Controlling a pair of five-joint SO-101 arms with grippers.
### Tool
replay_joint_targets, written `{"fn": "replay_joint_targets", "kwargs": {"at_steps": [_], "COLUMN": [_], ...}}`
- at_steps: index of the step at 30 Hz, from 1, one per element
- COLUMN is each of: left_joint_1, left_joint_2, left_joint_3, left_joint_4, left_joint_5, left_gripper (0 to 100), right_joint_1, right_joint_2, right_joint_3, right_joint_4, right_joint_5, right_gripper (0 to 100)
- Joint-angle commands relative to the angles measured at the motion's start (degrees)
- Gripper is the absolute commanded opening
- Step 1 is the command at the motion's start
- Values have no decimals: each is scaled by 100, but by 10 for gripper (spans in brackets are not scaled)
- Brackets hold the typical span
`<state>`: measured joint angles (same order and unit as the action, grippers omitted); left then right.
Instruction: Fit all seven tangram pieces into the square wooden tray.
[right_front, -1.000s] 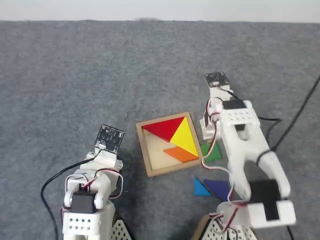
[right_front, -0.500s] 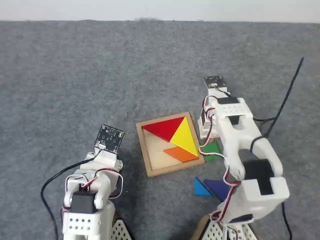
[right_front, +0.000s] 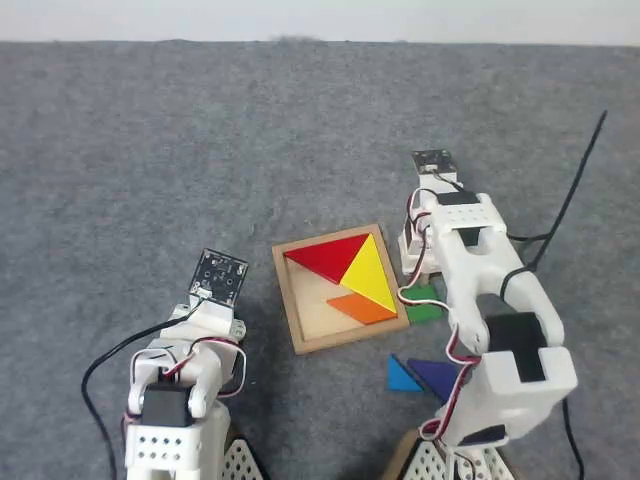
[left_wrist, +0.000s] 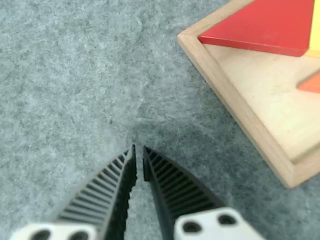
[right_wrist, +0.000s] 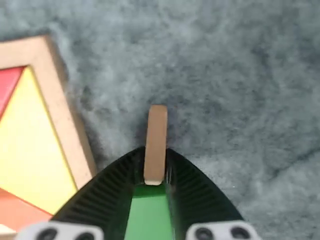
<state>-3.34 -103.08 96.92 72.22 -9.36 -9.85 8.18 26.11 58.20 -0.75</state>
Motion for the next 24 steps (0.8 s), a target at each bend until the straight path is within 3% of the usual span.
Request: {"fn": "replay_joint_targets", "kwargs": {"at_steps": [1, 14, 24], "left_joint_1": [-35, -35, -35], "left_joint_2": [-97, -97, -97], "left_joint_3": [-57, -57, -57], "left_joint_4": [18, 18, 18], "left_joint_5": [-44, -44, -44], "left_gripper": [22, 22, 22], "right_joint_1": [-92, -2607, -2897], "right_joint_2": [-796, -1552, -1182], "right_joint_3": [-220, -158, -53], "right_joint_4": [-31, 145, 171], "right_joint_5": [202, 2382, 3182], "right_gripper": [36, 36, 36]}}
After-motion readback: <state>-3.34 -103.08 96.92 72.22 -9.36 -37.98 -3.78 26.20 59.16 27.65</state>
